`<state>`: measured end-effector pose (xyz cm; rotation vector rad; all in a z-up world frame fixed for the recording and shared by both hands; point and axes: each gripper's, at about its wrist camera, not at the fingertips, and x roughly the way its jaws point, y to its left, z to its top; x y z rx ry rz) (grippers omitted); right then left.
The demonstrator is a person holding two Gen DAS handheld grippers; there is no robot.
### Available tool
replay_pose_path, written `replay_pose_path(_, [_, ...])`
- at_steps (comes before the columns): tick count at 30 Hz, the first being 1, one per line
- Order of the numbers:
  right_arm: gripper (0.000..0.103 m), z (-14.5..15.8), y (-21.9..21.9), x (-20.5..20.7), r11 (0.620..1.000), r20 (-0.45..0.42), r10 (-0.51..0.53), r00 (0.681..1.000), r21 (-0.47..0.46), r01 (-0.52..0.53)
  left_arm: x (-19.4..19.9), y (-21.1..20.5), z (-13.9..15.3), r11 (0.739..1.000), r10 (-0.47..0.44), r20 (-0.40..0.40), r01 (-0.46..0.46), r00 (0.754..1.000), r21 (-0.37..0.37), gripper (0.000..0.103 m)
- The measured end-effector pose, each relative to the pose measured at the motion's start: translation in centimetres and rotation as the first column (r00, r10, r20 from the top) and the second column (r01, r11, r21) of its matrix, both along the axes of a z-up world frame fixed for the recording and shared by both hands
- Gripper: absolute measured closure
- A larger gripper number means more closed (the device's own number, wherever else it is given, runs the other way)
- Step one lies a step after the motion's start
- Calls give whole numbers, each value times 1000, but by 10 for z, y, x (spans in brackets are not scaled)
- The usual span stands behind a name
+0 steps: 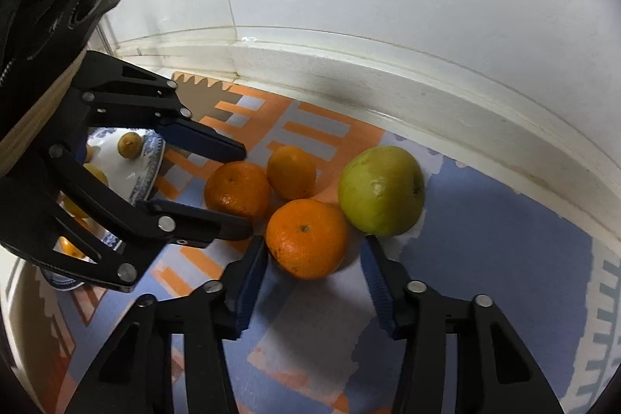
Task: Organize fruits
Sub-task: 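Grasp an orange with the left tool while the right tool grasps another orange, then carry both oranges onto the plate and open both tools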
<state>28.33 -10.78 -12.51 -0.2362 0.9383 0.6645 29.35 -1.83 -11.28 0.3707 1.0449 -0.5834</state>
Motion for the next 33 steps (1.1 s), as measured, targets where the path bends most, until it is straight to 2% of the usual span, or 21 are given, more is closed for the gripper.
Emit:
replay_pose_path(5, [61, 0, -2, -4, 1000, 17, -15, 1000, -2, 15, -8, 3, 3, 1000, 23, 4, -23, 1000, -12, 64])
replay_pose_path(10, [61, 11, -6, -16, 999, 37, -35, 999, 21, 34, -24, 10, 16, 996, 86, 36, -85, 996, -33, 64])
replay_pose_path(18, [61, 39, -3, -45, 996, 88, -53, 995, 71, 47, -69, 32, 46, 966, 235, 91, -222, 968, -132, 64])
replay_pose_path(23, [61, 57, 2, -70, 993, 129, -40, 991, 114, 25, -109, 45, 63, 935, 335, 156, -307, 929, -175, 64])
replay_pose_path(31, [61, 81, 16, -104, 988, 195, 5, 981, 148, -35, -163, 68, 80, 869, 482, 211, -432, 851, -241, 64])
replay_pose_path(33, [61, 85, 21, -111, 986, 207, 21, 978, 156, -54, -176, 74, 83, 847, 521, 229, -466, 822, -257, 64])
